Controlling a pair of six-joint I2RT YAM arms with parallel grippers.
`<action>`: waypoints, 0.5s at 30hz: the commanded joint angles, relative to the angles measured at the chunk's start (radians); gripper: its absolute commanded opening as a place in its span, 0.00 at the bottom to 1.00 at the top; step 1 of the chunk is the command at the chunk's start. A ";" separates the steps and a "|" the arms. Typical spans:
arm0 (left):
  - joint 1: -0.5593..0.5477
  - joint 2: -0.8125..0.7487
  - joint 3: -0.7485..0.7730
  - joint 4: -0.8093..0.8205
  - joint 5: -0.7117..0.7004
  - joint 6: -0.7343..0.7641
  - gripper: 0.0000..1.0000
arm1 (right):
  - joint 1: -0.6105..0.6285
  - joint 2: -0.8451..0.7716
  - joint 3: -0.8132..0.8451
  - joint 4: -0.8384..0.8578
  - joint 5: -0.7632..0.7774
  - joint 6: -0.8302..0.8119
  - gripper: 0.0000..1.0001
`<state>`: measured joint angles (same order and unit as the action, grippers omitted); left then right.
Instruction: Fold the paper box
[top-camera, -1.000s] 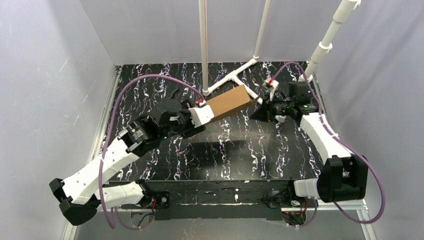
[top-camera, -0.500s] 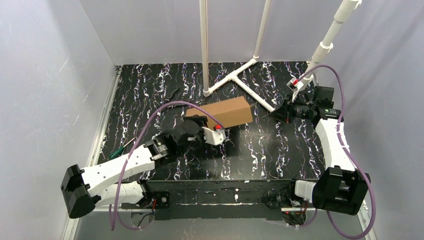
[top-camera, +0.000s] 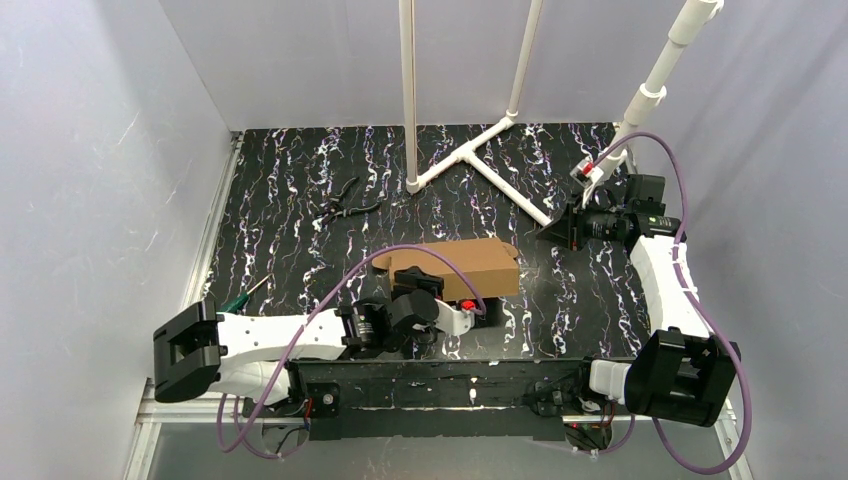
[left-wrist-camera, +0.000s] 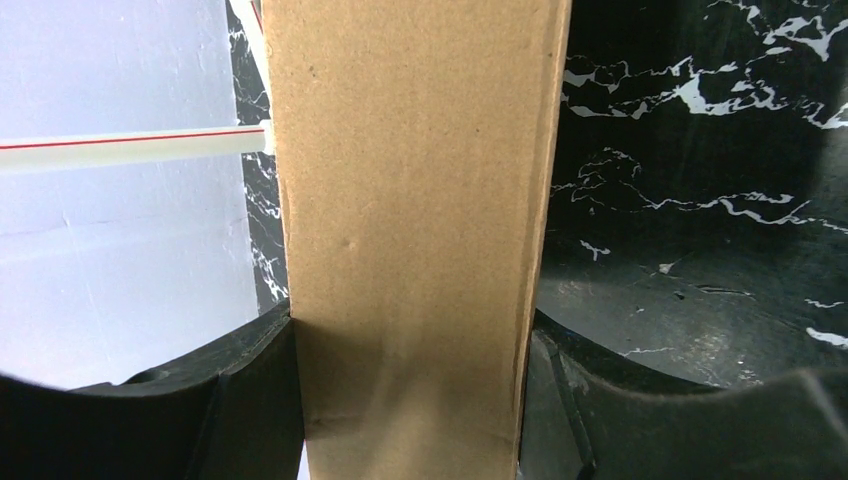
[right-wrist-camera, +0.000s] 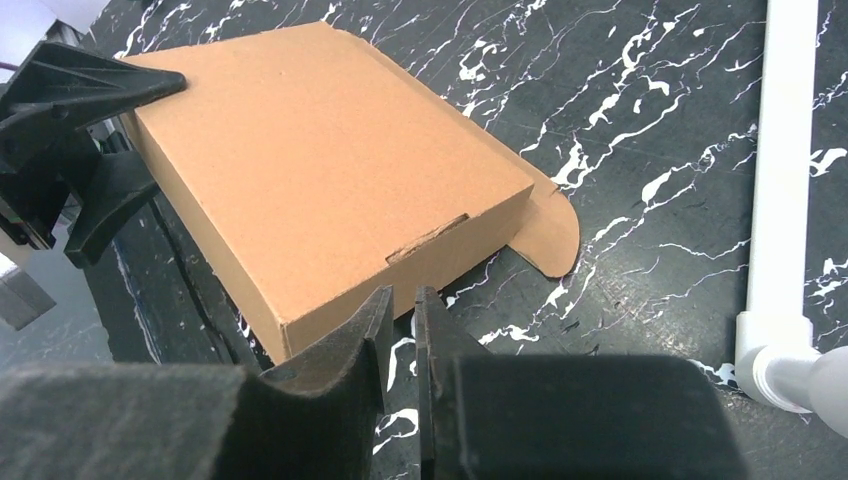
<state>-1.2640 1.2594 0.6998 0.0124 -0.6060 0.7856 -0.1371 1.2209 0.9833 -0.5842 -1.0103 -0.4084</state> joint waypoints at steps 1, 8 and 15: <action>-0.029 0.005 0.008 -0.042 -0.078 -0.130 0.45 | -0.003 -0.017 -0.003 -0.068 -0.034 -0.073 0.23; -0.029 -0.042 0.189 -0.488 0.051 -0.685 0.91 | 0.026 0.015 0.037 -0.274 0.019 -0.280 0.24; -0.029 -0.295 0.116 -0.563 0.218 -1.055 0.98 | 0.110 0.022 0.039 -0.308 0.135 -0.326 0.25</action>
<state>-1.2915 1.1206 0.8536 -0.4480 -0.4885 0.0490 -0.0731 1.2446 0.9840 -0.8375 -0.9447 -0.6708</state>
